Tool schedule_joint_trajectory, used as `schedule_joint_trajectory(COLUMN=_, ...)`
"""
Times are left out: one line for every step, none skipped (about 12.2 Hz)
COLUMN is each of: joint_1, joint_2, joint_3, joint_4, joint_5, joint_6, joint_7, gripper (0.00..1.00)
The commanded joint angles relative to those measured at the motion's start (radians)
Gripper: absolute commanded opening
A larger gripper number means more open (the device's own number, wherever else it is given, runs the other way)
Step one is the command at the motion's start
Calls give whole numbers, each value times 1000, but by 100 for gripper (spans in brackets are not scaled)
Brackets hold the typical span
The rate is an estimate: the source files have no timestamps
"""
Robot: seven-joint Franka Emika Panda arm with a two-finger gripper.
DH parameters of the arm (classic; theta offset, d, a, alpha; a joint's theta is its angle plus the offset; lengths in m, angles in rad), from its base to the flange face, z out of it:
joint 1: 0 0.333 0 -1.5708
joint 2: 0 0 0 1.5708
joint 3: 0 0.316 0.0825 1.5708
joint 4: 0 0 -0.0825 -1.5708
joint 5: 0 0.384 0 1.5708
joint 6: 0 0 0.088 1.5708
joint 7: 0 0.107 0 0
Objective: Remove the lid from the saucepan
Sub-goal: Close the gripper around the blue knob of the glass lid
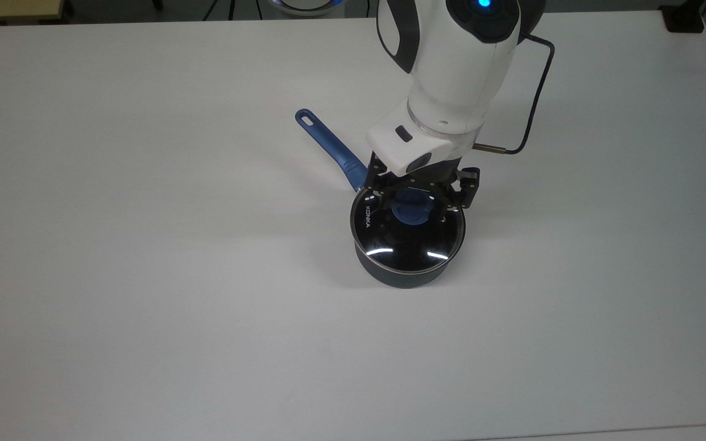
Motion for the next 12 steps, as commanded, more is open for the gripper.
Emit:
schedule_joint_trajectory(joint_1=16, joint_2=9, joint_3=-20, joint_4=11, joint_5=-18, joint_6=-35, joint_7=-25, gripper=89)
schedule_joint_trajectory(joint_1=16, joint_2=9, joint_3=-18, joint_4=10, joint_5=-16, joint_6=-34, joint_7=-23, gripper=82)
schedule_joint_trajectory(joint_1=16, joint_2=9, joint_3=-18, joint_4=11, joint_5=-15, joint_6=-35, joint_7=-20, gripper=66)
schedule_joint_trajectory(joint_1=16, joint_2=9, joint_3=-20, joint_4=11, joint_5=-15, joint_6=-35, joint_7=-19, gripper=53)
schedule_joint_trajectory(joint_1=16, joint_2=9, joint_3=-20, joint_4=13, joint_5=-13, joint_6=-34, joint_7=-17, gripper=45)
schedule_joint_trajectory(joint_1=18, joint_2=9, joint_3=-20, joint_4=14, joint_5=-13, joint_6=-35, joint_7=-17, gripper=42)
schedule_joint_trajectory(joint_1=18, joint_2=1, joint_3=-18, joint_4=18, joint_5=-10, joint_6=-38, joint_7=-16, gripper=41)
schedule_joint_trajectory(joint_1=16, joint_2=-17, joint_3=-18, joint_4=16, joint_5=-6, joint_6=-57, joint_7=-14, gripper=40)
schedule_joint_trajectory(joint_1=12, joint_2=-31, joint_3=-18, joint_4=18, joint_5=-4, joint_6=-80, joint_7=-14, gripper=38)
schedule_joint_trajectory(joint_1=4, joint_2=-54, joint_3=-17, joint_4=15, joint_5=2, joint_6=-100, joint_7=-16, gripper=36)
schedule_joint_trajectory(joint_1=-1, joint_2=-83, joint_3=-18, joint_4=11, joint_5=14, joint_6=-120, joint_7=-23, gripper=35)
schedule_joint_trajectory(joint_1=-31, joint_2=-127, joint_3=-18, joint_4=2, joint_5=26, joint_6=-130, joint_7=-41, gripper=35)
